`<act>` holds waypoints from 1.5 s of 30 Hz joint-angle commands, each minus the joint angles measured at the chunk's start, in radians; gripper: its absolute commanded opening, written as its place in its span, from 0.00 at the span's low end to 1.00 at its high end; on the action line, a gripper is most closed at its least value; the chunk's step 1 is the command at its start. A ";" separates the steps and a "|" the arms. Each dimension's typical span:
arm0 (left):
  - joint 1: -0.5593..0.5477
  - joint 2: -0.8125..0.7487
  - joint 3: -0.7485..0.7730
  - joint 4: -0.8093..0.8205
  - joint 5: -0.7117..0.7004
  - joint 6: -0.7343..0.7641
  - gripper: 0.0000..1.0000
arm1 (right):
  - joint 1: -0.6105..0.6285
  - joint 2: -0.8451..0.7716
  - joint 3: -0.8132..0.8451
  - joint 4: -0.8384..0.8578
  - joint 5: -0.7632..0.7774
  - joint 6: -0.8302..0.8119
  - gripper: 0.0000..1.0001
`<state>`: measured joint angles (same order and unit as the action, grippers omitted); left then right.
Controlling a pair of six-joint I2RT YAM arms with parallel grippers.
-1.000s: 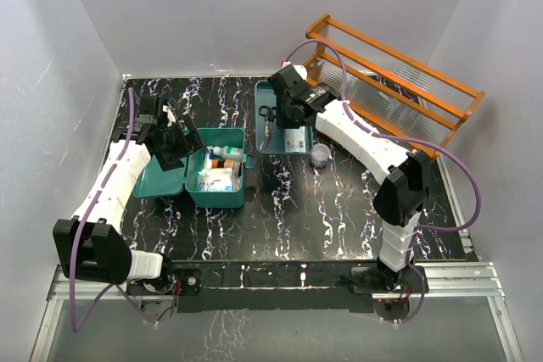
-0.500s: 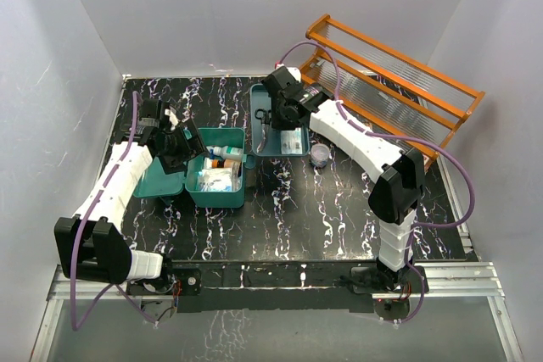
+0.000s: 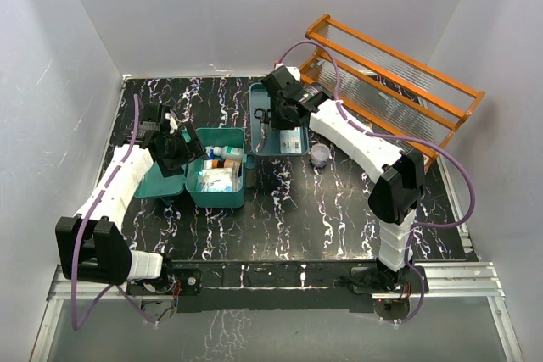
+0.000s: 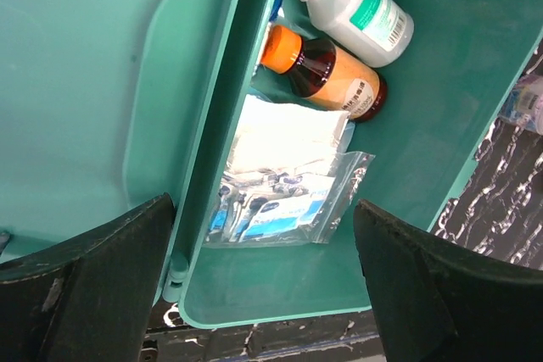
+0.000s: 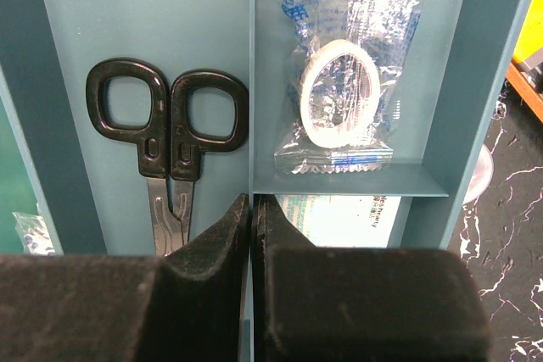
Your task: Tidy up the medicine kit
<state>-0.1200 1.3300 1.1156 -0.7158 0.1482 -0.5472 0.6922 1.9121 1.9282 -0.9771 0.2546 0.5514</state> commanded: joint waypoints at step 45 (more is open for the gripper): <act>0.002 -0.248 0.025 0.015 -0.323 -0.200 0.77 | 0.246 0.324 0.454 -0.142 -0.033 -0.093 0.00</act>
<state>-0.1196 1.0847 1.1393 -0.6670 -0.1669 -0.7338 0.9287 2.2368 2.3119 -1.1389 0.2287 0.4496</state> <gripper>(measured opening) 0.771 0.012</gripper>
